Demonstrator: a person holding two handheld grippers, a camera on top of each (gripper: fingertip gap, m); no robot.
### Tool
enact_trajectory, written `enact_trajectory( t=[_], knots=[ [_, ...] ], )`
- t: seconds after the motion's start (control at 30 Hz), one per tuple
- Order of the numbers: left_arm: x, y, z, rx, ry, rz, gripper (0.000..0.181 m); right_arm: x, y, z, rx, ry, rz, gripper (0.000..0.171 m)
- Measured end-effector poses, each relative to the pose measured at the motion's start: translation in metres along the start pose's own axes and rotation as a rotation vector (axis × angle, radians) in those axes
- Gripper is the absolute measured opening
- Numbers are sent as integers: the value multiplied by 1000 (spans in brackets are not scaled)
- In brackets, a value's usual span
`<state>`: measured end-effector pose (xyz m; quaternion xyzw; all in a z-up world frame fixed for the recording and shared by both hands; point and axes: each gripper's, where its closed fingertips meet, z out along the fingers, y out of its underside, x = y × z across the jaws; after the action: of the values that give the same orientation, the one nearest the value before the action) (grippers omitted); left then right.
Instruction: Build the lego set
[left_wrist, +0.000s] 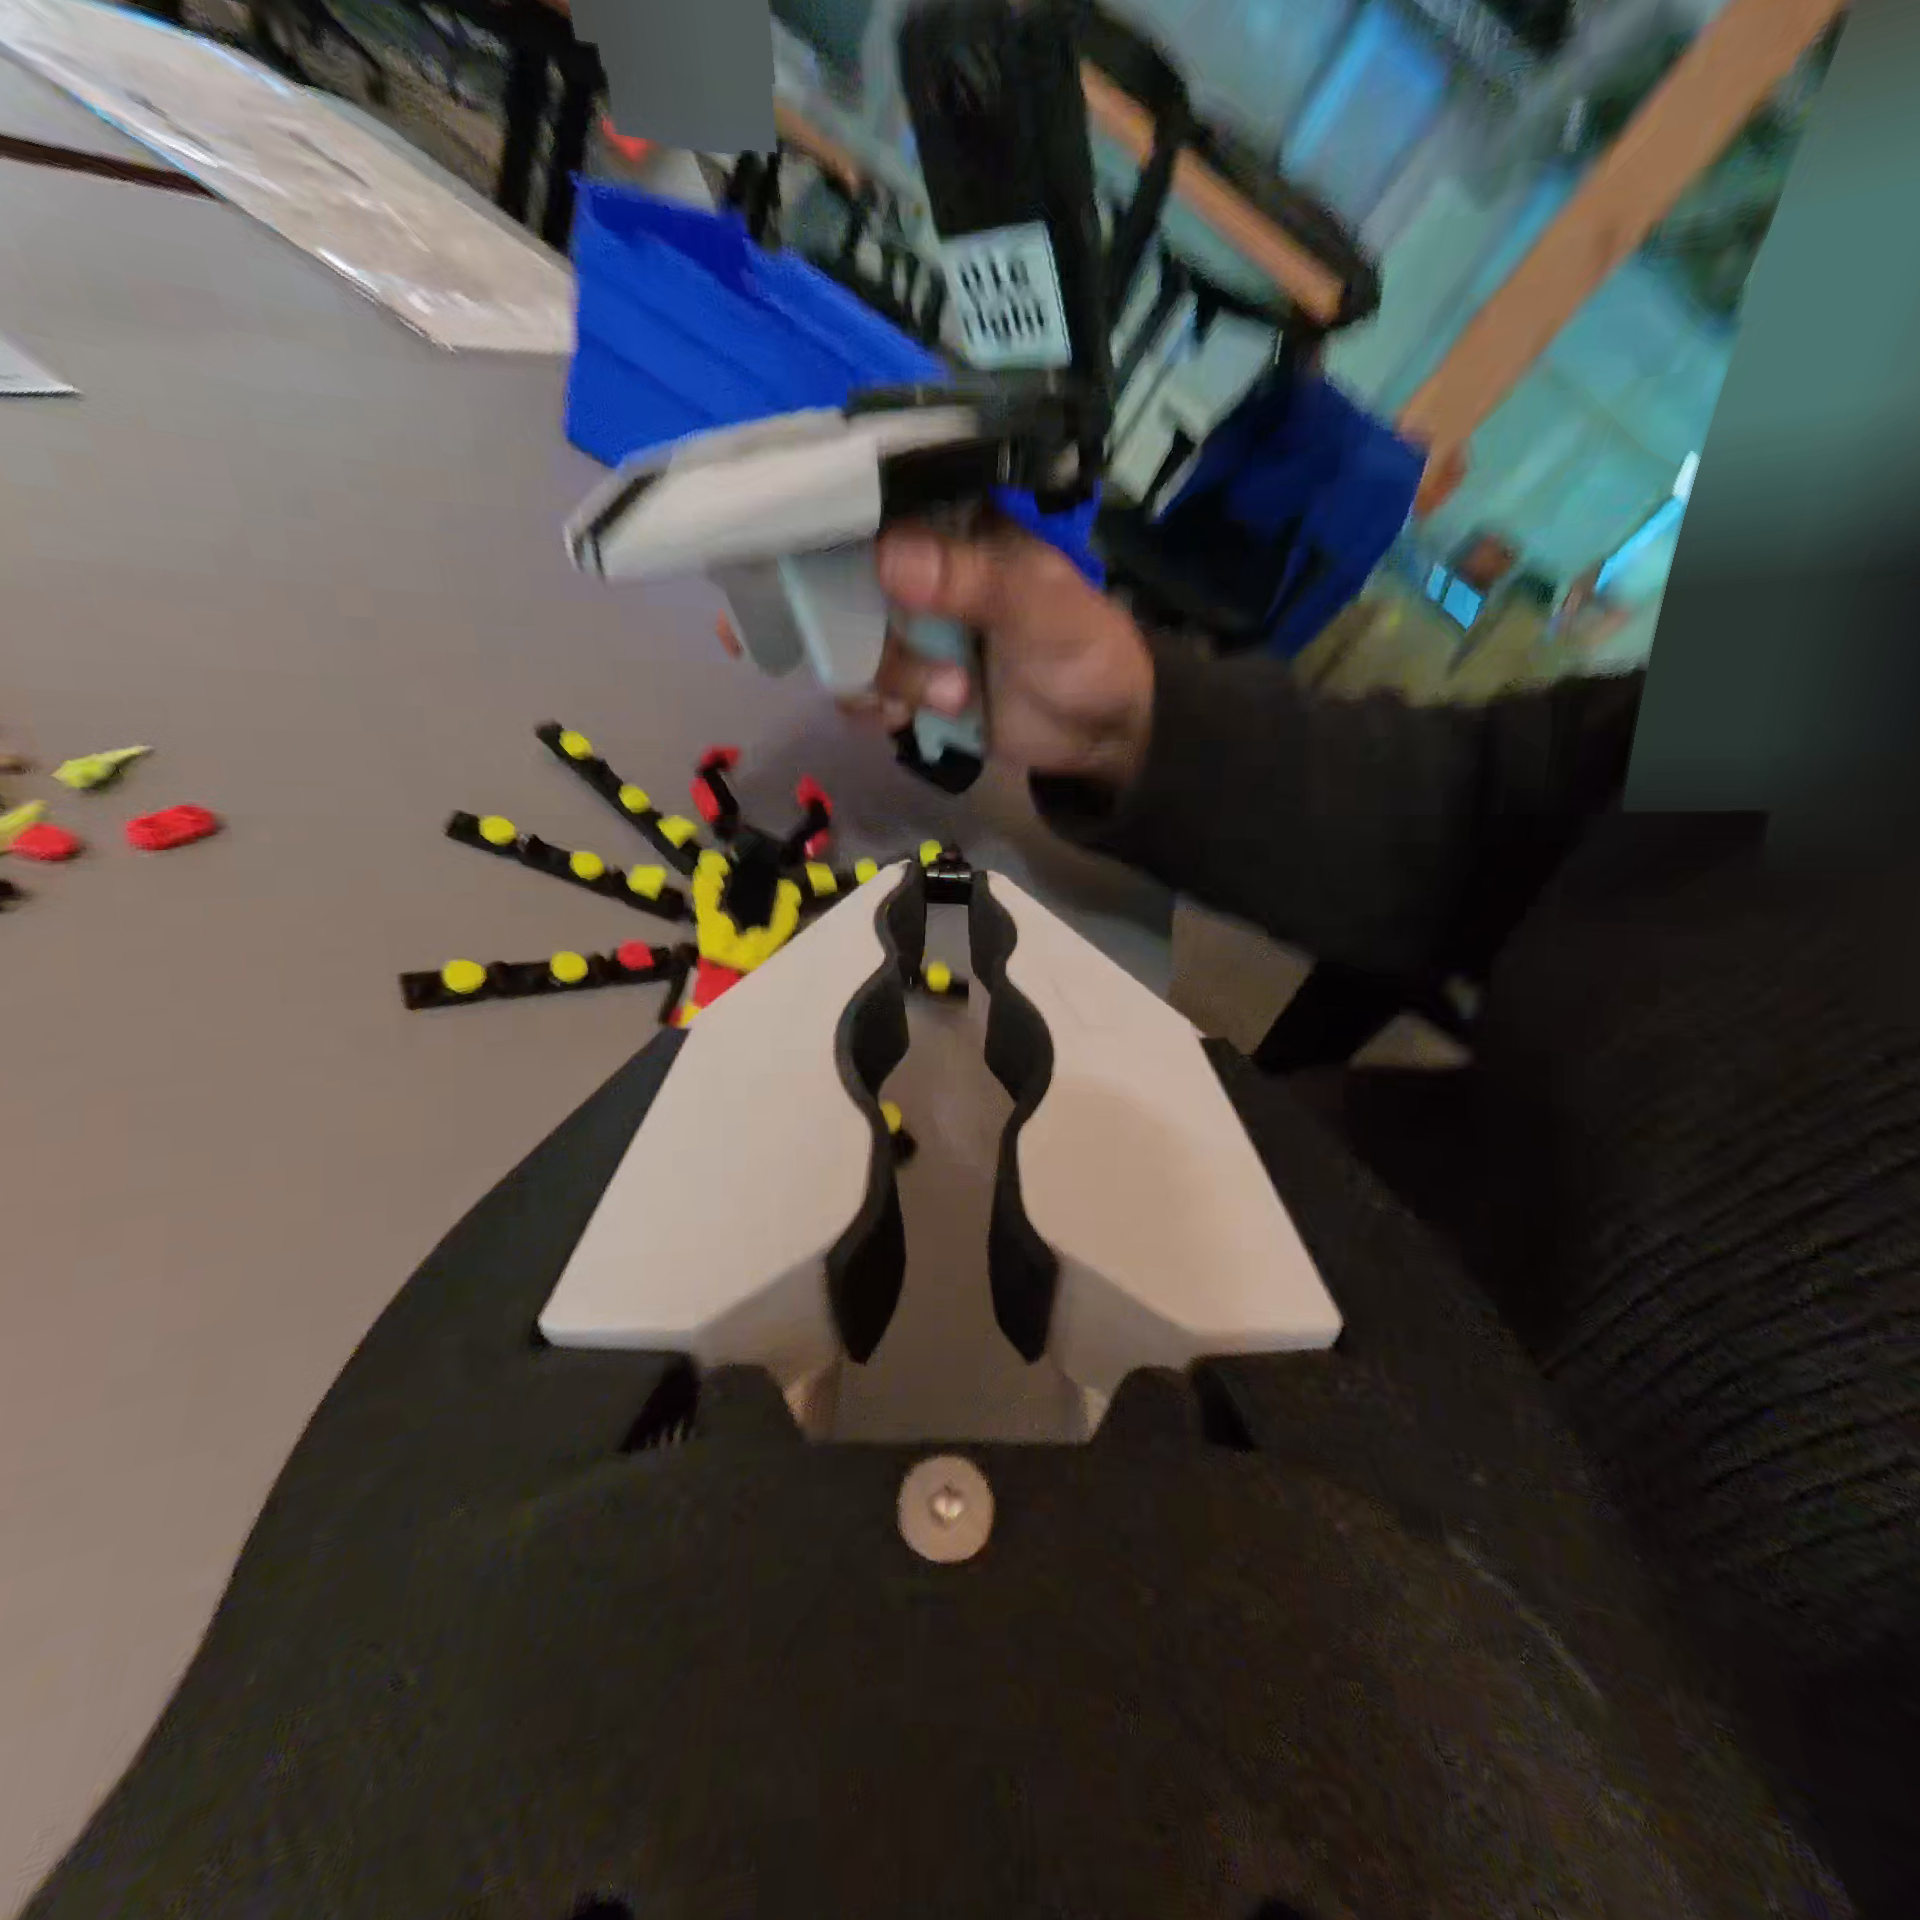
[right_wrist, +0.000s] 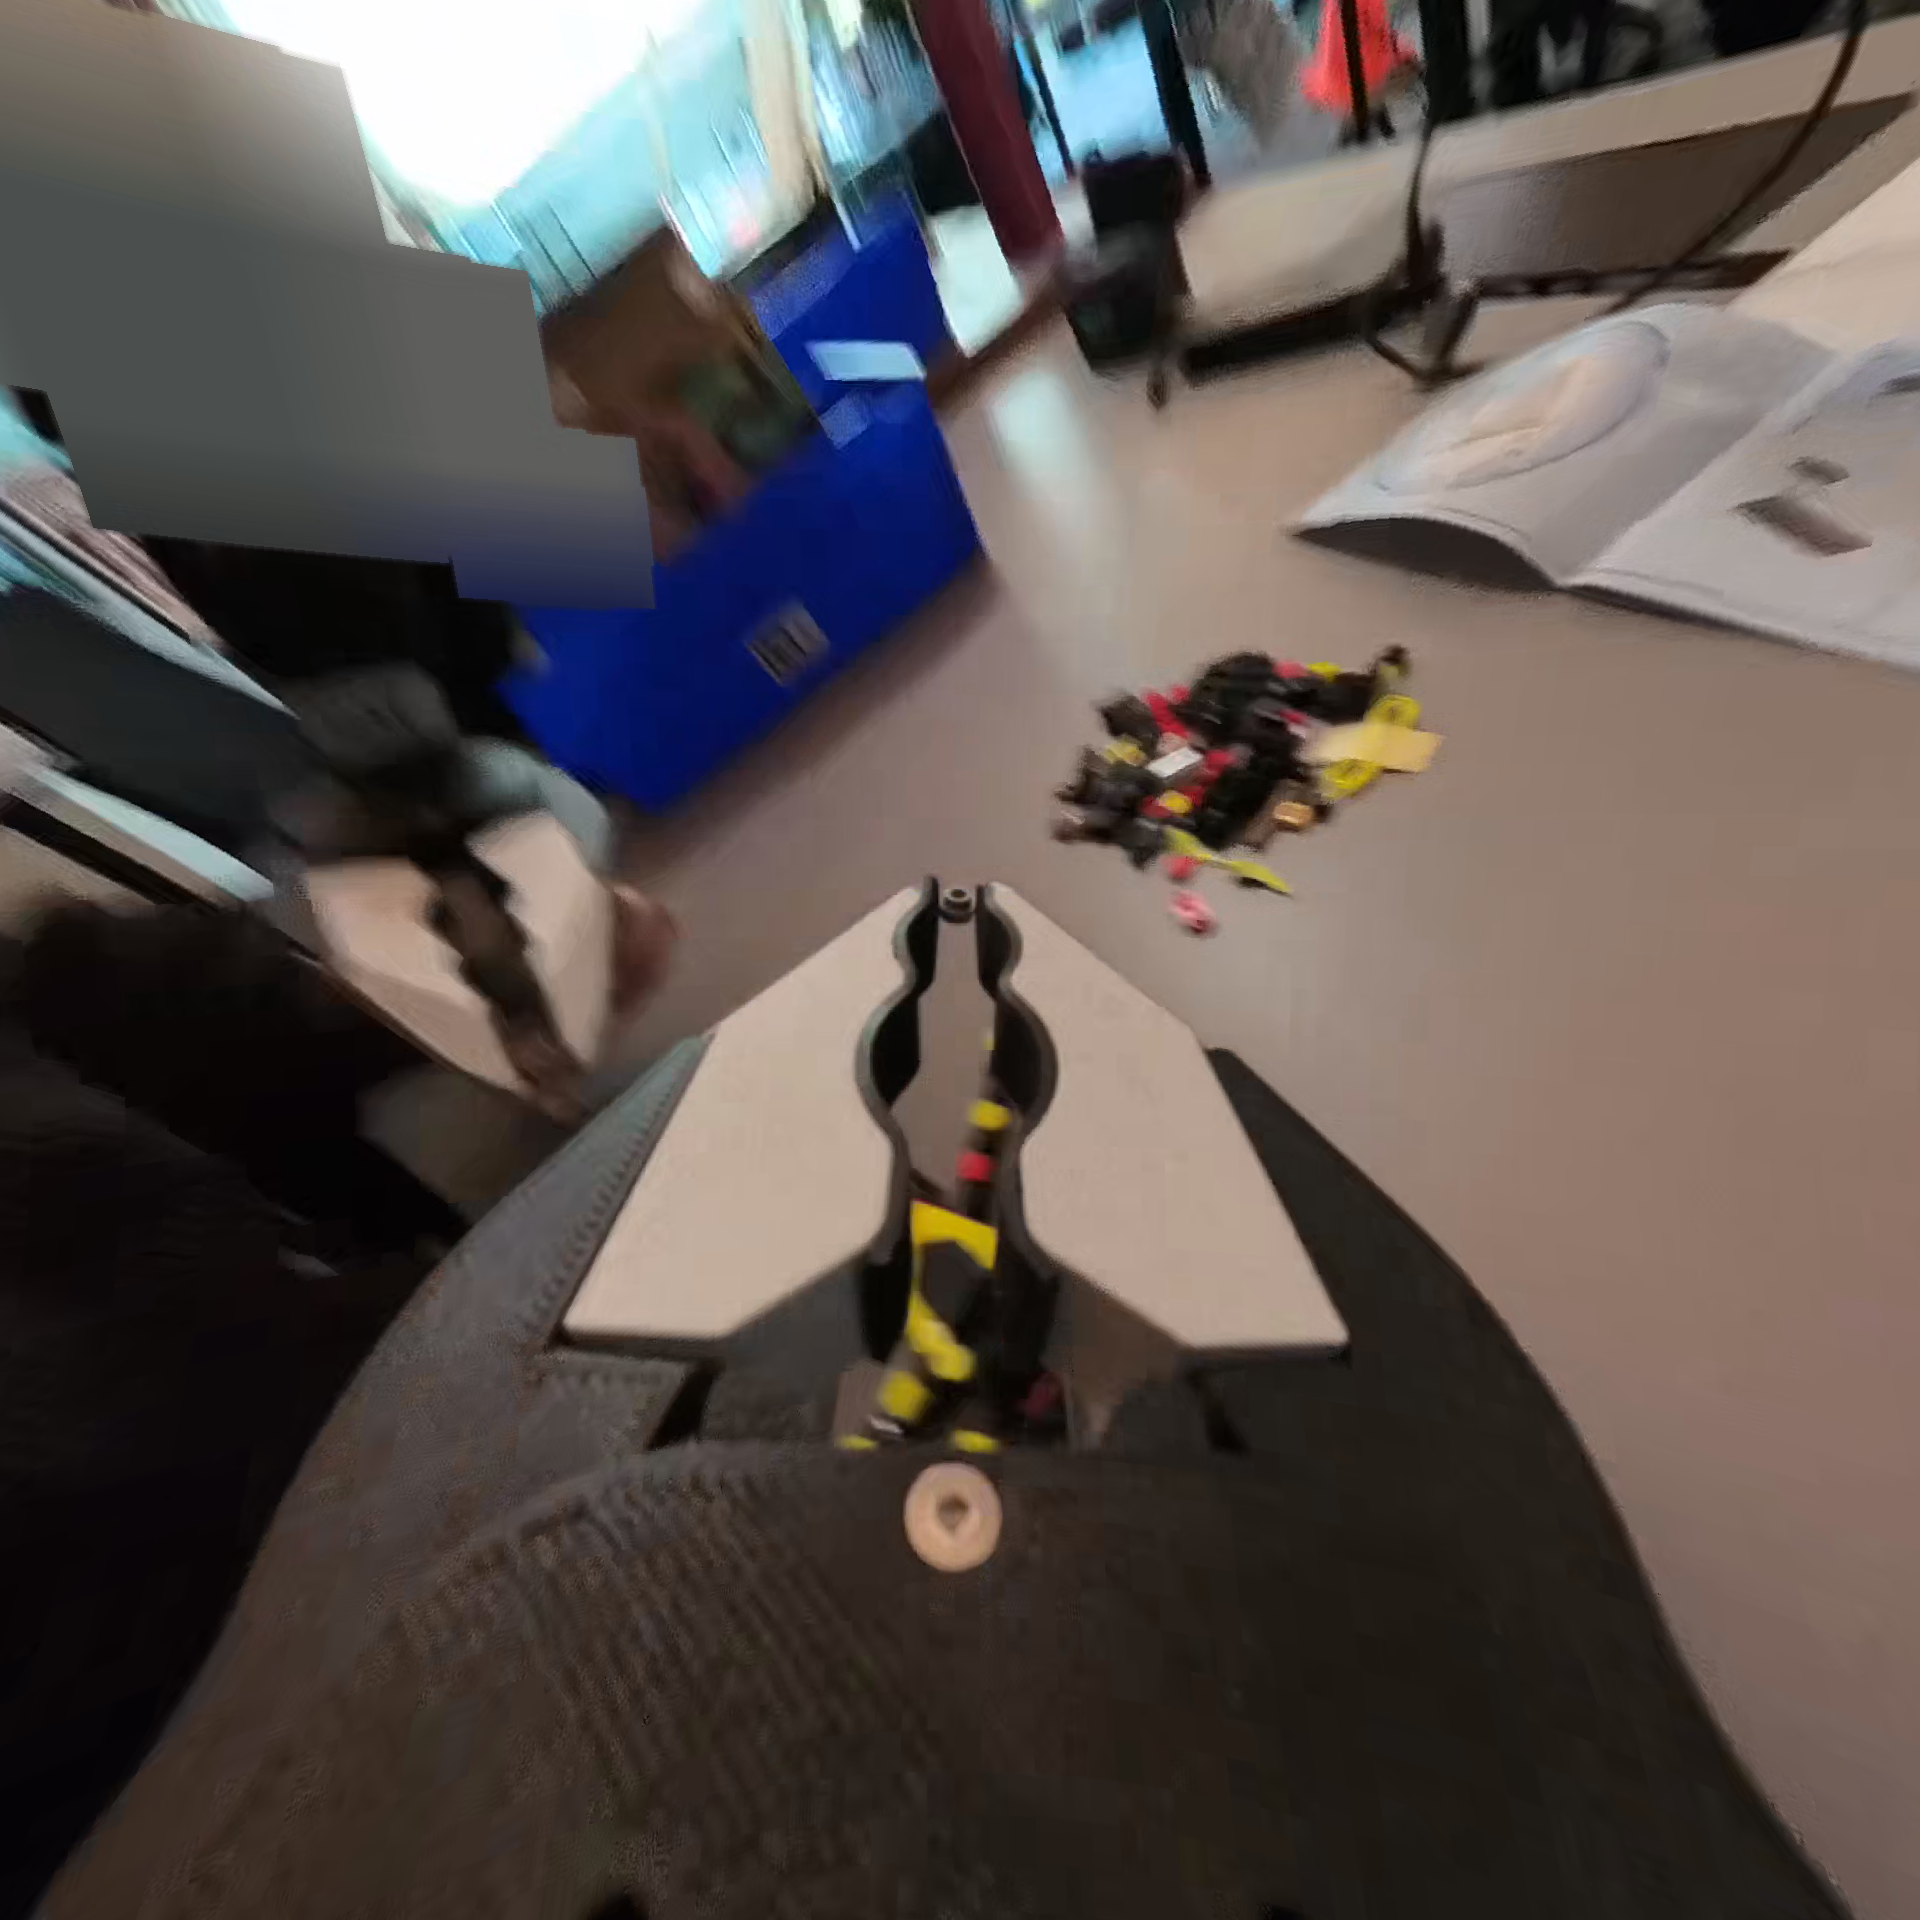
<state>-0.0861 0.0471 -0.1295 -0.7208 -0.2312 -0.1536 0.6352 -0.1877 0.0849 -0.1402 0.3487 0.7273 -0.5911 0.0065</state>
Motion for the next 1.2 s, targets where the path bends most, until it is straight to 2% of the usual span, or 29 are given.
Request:
enact_trajectory(
  t=[0.1,0.23,0.33,0.63,0.97,1.03,1.13,1.17,1.2],
  knots=[
    [-18,-23,-15,153,-5,-157,7,27,14,26,-170,154,-282,6],
    [-28,-25,-23,186,-27,-201,6,43,30,61,-353,185,-444,6],
    [-27,-22,-22,165,-42,-167,6,55,36,76,-410,189,-461,7],
    [-23,-13,-14,108,-33,-136,7,75,34,75,-374,224,-413,7],
    [-24,-14,-16,111,-31,-147,7,58,-12,44,-148,143,-258,14],
    [-24,-16,-18,127,-26,-153,7,28,-38,28,16,-9,-152,15],
    [-25,-24,-23,178,-6,-197,6,-17,-110,-31,431,-363,177,4],
    [-27,-25,-25,191,-4,-212,7,-25,-120,-47,494,-430,219,0],
    [-29,-26,-27,200,-3,-223,6,-32,-118,-52,488,-443,200,0]
  ],
)
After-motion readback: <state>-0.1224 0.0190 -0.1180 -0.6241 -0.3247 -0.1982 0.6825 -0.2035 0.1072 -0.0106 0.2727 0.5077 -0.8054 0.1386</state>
